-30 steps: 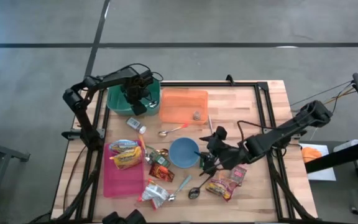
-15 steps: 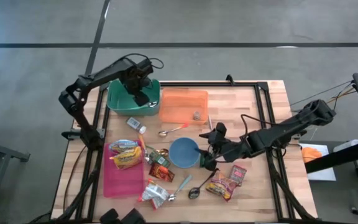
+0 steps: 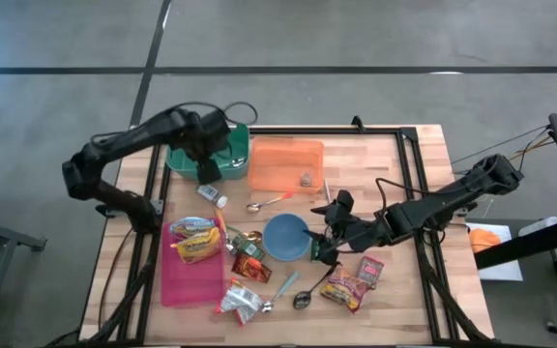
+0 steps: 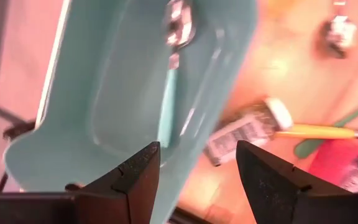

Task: Pick & Place Food Item
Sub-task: Put the green spice bottle into the orange bin

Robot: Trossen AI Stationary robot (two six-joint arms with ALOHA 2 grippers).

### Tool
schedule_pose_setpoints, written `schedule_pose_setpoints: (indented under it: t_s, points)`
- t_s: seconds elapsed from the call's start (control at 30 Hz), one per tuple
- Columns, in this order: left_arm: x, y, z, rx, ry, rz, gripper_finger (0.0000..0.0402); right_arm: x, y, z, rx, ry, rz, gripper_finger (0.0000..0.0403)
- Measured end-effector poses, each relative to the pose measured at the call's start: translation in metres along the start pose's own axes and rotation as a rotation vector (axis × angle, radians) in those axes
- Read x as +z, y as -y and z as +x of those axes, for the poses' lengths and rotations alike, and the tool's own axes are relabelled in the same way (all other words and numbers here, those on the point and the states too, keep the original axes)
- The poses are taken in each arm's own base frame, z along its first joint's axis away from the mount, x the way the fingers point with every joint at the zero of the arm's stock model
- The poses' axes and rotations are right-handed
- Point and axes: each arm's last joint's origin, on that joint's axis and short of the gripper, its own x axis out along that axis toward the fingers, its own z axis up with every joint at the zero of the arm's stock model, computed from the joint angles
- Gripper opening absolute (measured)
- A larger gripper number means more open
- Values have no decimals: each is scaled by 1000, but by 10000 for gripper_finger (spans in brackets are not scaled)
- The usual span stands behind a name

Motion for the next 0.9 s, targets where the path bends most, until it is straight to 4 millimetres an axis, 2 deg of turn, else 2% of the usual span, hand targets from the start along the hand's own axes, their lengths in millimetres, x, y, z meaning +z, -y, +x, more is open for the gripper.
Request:
schedule_pose_setpoints:
  t_s: [0.23,0.47,0.73,0.9]
  points:
    - [2,53,-1,-24,78,167,214,1,0,0,1,2,-16,292]
    - [4,77,0,-61,135,105,214,1,0,-1,1,3,-21,292]
    - [-6,106,26,-138,77,207,214,1,0,0,0,1,-31,292]
    - [-16,129,43,-166,94,356,214,1,0,0,0,1,-35,292]
